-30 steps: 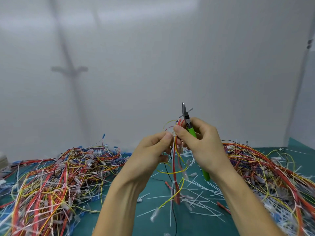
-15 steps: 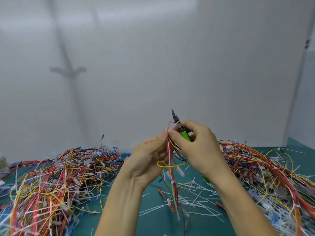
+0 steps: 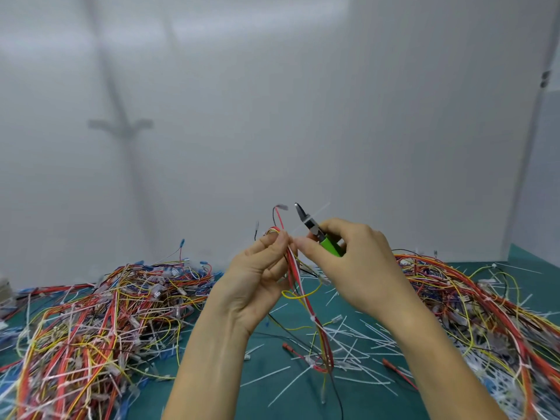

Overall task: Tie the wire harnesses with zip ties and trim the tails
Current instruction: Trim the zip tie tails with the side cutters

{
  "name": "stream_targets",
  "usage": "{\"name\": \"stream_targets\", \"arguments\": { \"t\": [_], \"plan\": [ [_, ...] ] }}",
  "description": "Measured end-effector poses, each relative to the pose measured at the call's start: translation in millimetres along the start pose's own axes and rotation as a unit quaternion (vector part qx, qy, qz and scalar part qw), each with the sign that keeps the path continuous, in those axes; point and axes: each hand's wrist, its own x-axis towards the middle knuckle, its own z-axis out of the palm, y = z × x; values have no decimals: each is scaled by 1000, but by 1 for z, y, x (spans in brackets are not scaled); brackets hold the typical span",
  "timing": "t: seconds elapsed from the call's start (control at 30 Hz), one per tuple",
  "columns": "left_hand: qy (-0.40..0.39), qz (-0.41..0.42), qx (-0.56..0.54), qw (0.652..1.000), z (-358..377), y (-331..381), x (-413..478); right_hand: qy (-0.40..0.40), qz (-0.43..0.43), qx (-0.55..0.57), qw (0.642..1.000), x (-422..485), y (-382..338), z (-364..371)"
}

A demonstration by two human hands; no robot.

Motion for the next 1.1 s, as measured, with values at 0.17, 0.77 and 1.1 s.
{"name": "stream_targets", "arguments": {
  "t": [0.17, 0.77, 1.1],
  "plan": [
    [49, 76, -20, 996, 0, 5, -2, -64, 21, -45, 997, -1, 2, -7],
    [69, 182, 101, 976, 3, 10, -10, -80, -28, -138, 987, -6, -5, -10],
    [70, 206, 167, 962, 7, 12, -16, -76, -43, -154, 984, -5, -6, -10]
  ]
}}
